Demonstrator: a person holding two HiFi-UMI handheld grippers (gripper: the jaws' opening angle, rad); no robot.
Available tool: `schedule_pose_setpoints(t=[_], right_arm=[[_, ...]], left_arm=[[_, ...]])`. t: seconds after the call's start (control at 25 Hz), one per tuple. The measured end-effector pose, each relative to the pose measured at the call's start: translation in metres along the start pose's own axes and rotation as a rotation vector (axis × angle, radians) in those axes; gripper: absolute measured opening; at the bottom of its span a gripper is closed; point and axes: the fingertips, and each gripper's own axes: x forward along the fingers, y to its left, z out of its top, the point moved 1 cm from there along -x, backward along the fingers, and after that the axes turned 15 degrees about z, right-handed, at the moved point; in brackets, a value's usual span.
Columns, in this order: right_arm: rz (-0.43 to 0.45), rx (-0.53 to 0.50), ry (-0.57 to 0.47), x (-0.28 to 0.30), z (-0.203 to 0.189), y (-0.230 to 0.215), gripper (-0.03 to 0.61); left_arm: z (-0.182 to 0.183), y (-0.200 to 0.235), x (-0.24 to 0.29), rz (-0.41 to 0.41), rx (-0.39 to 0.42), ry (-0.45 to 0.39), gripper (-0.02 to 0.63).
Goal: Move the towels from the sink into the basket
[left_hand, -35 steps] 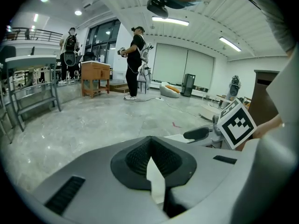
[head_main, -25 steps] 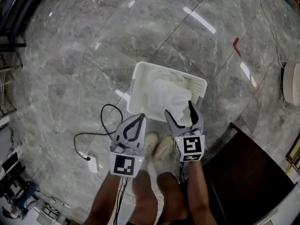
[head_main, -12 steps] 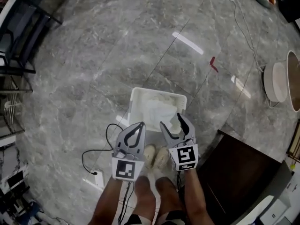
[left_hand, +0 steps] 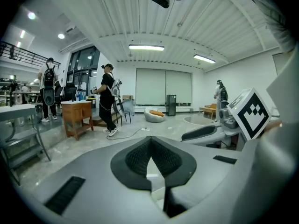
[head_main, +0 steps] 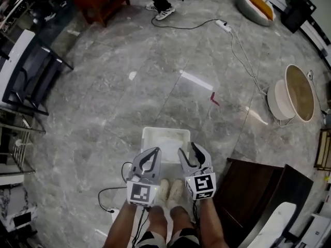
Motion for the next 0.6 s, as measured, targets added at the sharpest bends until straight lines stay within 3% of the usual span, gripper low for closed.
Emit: schedule_pose_setpoints(t=[0.08,0.36,0.52,0.6], right_arm=[[-0.027,-0.009,-0.028,-0.019,0.029,0.003,0.181],[-0.119,-0.030,-0.115,-0.101,0.119,0.018,0.114],[-0.162,-0.042,-0.152,-0.148,0.159,0.031,0.076],[-0.188,-0.047,-0.171,-0.169,0.174,0.036,0.060]], left_arm=[[0.029,-0.001,-0.009,-0.020,0.043,-0.040,0.009],[0.128,-0.018,-0.051,-0.051,0.078,-0.099,0.009],[0.173,-0.027,-0.082,-0.051,0.026,-0.099,0.009],[0.185,-0.028,-0.094,-0.058,0.044,-0.115,0.009]])
